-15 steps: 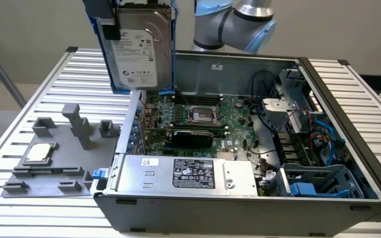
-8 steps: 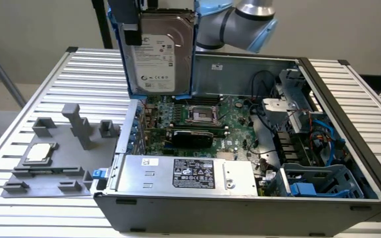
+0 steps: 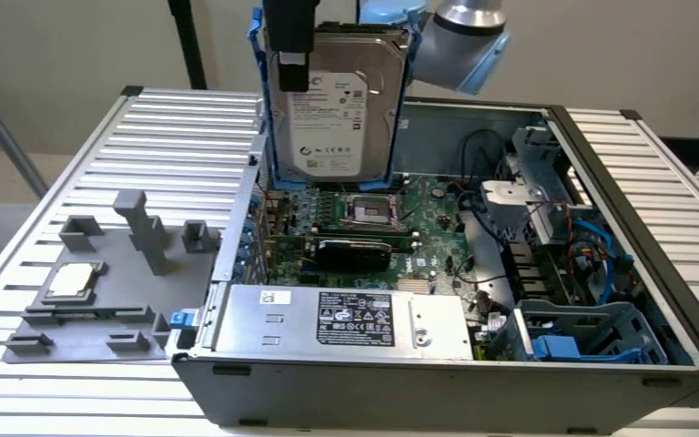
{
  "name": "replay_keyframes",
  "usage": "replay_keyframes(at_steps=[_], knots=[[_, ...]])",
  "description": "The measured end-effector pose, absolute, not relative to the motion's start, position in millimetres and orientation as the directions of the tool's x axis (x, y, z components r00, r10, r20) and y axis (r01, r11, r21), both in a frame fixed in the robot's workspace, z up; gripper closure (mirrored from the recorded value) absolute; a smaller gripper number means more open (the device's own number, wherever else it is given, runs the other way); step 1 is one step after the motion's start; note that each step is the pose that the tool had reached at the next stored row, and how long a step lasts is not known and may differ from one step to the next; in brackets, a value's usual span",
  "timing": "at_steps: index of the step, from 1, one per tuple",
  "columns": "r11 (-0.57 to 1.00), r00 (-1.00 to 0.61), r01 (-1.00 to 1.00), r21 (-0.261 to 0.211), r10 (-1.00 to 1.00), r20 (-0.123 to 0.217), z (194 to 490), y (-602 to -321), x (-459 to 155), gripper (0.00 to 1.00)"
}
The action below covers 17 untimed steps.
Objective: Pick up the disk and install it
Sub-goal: 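Pick up the disk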
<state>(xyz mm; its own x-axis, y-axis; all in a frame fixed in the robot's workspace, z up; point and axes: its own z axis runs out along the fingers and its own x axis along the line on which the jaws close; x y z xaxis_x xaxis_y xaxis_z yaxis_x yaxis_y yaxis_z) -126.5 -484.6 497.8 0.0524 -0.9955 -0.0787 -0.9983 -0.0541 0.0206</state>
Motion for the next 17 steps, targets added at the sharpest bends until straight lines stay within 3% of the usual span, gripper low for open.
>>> replay_keyframes(at_steps=[17], knots=[[-0.054,0.053,-0.998,0.021,-0.996,-0.079,495,-497,-49,0.67]])
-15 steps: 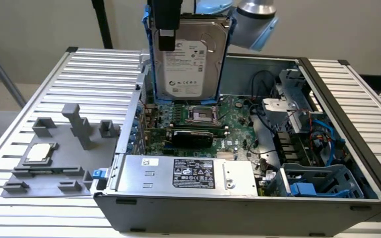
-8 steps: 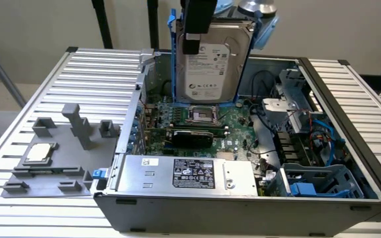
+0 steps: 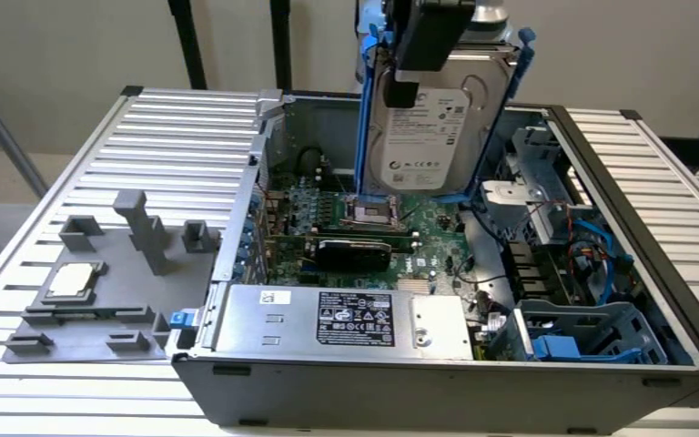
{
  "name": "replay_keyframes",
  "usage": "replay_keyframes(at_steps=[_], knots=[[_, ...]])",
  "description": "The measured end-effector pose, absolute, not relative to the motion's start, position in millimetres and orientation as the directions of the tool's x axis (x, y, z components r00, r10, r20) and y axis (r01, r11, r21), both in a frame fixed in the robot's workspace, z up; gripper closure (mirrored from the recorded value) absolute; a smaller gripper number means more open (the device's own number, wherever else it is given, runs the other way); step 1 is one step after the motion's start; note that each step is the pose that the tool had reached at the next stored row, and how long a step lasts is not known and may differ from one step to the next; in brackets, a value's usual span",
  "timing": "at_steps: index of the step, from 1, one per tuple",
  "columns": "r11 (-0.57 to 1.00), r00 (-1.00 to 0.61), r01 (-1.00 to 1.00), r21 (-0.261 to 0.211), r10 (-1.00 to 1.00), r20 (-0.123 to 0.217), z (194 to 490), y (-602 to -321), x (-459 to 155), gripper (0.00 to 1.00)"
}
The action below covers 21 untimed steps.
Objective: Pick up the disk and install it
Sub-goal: 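Pick up the disk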
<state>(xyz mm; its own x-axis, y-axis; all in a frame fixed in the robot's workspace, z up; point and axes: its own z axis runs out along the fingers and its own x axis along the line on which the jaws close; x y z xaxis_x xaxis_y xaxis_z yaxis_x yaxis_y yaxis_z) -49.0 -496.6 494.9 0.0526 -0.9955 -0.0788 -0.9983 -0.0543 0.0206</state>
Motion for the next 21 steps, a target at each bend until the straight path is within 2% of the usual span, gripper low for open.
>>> replay_keyframes(at_steps=[13,21], knots=[[-0.054,0.053,-0.998,0.021,-0.996,-0.079,490,-515,9,0.67],[-0.054,0.052,-0.998,0.023,-0.996,-0.079,488,-546,24,0.67]])
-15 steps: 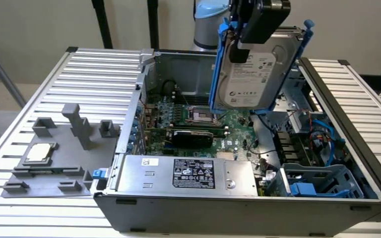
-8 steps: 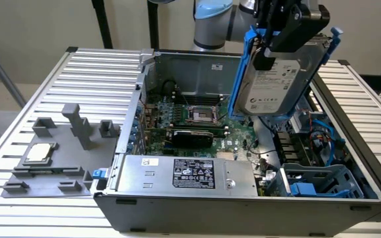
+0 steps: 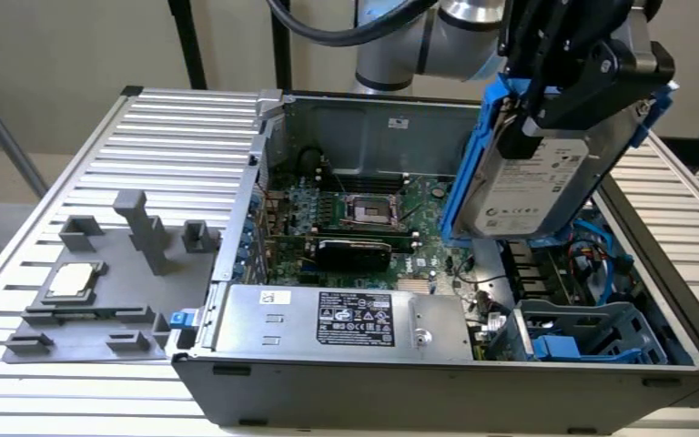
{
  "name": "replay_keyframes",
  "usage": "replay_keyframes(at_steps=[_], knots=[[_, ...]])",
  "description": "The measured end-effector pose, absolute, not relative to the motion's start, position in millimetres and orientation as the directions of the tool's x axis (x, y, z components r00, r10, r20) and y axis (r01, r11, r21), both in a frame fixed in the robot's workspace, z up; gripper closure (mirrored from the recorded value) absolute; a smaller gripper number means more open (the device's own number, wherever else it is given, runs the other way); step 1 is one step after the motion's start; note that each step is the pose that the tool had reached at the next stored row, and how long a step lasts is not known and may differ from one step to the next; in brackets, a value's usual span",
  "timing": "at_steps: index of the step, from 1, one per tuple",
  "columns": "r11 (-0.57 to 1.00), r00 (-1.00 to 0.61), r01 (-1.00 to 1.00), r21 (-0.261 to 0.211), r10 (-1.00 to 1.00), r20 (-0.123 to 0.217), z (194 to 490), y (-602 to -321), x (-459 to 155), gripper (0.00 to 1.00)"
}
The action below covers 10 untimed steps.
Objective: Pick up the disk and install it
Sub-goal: 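Pick up the disk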
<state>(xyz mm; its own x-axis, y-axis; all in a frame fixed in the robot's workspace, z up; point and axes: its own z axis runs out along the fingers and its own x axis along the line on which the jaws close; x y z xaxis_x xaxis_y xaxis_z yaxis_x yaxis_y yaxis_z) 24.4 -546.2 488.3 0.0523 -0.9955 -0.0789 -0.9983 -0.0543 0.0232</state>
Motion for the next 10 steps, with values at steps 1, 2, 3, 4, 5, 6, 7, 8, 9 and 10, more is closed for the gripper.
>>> replay_keyframes(at_steps=[1,2,3,4,5,6,7,8,9,10], knots=[[-0.054,0.052,-0.998,0.024,-0.996,-0.079,488,-551,26,0.67],[-0.054,0.052,-0.998,0.024,-0.996,-0.079,488,-555,27,0.67],[-0.054,0.052,-0.998,0.025,-0.996,-0.079,487,-559,29,0.67],[-0.054,0.052,-0.998,0.025,-0.996,-0.079,487,-564,30,0.67],[-0.054,0.052,-0.998,0.025,-0.996,-0.079,487,-568,32,0.67],[-0.054,0.052,-0.998,0.026,-0.996,-0.079,487,-572,33,0.67],[-0.054,0.052,-0.998,0.026,-0.996,-0.079,486,-576,35,0.67],[-0.054,0.052,-0.998,0.027,-0.996,-0.079,486,-580,37,0.67],[-0.054,0.052,-0.998,0.027,-0.996,-0.079,486,-583,40,0.67],[-0.054,0.052,-0.998,0.028,-0.996,-0.079,485,-585,43,0.67]])
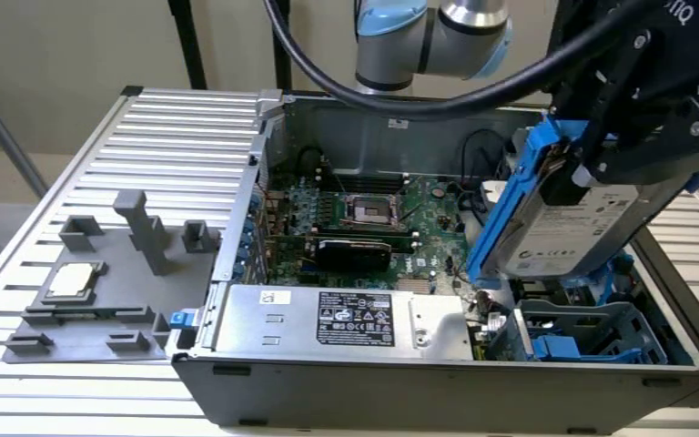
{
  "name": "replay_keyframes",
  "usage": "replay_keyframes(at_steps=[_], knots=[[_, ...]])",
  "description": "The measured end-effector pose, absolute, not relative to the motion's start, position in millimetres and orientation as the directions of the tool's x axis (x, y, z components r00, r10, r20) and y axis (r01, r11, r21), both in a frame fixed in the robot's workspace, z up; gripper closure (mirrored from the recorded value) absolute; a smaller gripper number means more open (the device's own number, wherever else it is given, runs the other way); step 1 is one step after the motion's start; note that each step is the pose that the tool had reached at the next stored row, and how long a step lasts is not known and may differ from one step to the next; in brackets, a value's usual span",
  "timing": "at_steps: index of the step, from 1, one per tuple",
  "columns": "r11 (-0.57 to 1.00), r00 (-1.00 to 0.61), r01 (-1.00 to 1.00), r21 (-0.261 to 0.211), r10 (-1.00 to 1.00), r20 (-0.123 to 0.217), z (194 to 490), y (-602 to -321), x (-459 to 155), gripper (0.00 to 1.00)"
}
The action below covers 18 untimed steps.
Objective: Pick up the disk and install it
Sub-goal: 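Pick up the disk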
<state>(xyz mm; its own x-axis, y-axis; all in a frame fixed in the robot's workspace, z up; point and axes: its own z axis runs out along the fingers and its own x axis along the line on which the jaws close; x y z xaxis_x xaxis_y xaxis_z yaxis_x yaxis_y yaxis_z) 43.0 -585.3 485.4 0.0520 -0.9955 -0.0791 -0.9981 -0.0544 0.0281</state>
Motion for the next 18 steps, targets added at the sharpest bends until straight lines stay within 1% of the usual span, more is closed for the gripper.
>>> replay_keyframes(at_steps=[6,18], knots=[[-0.054,0.052,-0.998,0.034,-0.995,-0.08,480,-595,65,0.67],[-0.042,0.039,-0.998,0.037,-0.996,-0.079,464,-596,91,0.67]])
